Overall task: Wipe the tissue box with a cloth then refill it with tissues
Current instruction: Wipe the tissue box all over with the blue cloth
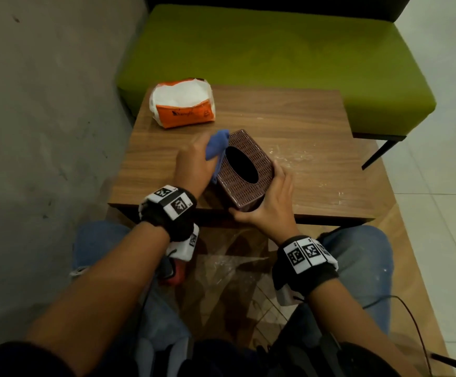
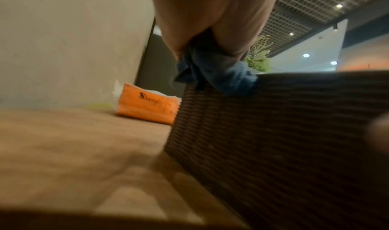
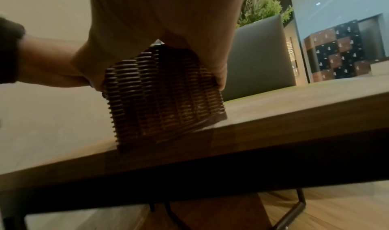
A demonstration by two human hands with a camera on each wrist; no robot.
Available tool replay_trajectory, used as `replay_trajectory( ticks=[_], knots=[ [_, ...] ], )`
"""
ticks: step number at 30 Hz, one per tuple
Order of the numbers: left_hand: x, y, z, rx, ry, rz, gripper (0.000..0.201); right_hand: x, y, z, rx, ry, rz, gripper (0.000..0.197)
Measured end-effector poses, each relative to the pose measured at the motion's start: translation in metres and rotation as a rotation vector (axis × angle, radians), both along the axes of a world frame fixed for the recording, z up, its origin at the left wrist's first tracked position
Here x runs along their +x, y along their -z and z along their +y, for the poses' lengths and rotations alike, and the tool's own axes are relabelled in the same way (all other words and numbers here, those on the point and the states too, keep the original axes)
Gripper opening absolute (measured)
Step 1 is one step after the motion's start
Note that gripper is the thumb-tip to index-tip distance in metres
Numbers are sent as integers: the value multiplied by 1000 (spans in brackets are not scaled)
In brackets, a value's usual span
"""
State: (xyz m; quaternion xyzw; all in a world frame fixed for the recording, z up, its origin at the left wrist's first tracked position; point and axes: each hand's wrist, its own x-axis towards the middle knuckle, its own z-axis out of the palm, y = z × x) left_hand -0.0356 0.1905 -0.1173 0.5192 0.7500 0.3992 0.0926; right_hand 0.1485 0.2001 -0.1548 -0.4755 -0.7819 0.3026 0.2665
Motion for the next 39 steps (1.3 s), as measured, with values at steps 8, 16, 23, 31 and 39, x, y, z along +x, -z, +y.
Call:
replay_trajectory(
  ticks=[8, 16, 23, 31, 39],
  knots=[
    [44, 14, -57, 61, 591, 76, 40, 9, -9, 8, -65, -70, 22, 116],
    [-8, 12, -3, -34, -79, -219, 17, 7, -33, 33, -120, -191, -354, 133],
    [4, -7, -48, -65, 412, -80, 35, -1, -42, 45, -223, -237, -440, 127],
    [12, -11, 31, -162, 343, 129, 23, 1, -41, 38, -170, -238, -369, 125],
    [17, -20, -18, -91, 365, -281, 37, 0, -40, 39, -195, -237, -322, 120]
  ],
)
